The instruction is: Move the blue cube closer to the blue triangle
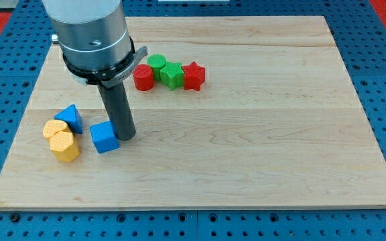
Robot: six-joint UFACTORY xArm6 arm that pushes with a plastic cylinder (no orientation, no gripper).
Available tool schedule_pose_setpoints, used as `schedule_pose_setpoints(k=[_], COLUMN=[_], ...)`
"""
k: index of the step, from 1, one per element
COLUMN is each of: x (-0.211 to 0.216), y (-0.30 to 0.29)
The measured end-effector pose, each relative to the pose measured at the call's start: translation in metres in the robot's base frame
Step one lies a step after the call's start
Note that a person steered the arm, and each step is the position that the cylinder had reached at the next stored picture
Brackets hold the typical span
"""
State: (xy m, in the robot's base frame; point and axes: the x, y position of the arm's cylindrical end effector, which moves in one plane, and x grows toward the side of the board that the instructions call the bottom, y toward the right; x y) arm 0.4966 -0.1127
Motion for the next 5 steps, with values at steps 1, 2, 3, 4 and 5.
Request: schedule_pose_setpoints(k=[1, 2, 3, 4, 5], x=[0.003, 0.016, 0.029, 0.025, 0.016], y=[0.002, 0.015, 0.015, -0.008, -0.034])
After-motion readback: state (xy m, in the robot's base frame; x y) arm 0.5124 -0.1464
